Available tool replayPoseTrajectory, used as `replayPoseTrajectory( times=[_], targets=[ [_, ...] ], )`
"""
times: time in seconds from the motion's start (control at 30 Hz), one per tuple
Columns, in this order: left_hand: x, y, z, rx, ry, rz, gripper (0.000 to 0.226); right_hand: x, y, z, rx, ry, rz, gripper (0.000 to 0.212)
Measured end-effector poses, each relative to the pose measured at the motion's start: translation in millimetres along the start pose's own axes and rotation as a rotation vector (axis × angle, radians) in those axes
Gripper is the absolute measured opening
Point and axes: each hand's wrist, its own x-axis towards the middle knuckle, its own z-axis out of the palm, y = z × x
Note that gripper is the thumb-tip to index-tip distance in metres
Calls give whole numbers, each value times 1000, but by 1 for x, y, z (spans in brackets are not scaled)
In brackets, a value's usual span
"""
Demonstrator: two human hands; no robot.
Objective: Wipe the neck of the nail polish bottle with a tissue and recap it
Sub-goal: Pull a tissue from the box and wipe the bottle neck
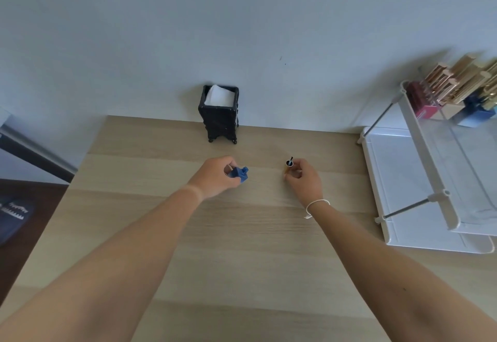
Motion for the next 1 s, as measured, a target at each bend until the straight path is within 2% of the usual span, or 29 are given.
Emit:
replayPoseTrajectory(
  times=[0.2, 0.4, 0.7, 1.0],
  targets=[
    [-16, 12, -7, -20, 31, 16, 11, -20, 5, -10, -50, -73, 62, 37],
    [-39, 27, -17, -14, 75, 74, 12, -50, -4, -16, -57, -102, 66, 37],
    [-73, 34, -49, -35, 166, 120, 17, -73, -70, -7, -103, -140, -164, 29],
    [-77, 8, -91, -37, 234, 66, 22, -24, -169, 1, -170, -93, -416, 23]
  ],
)
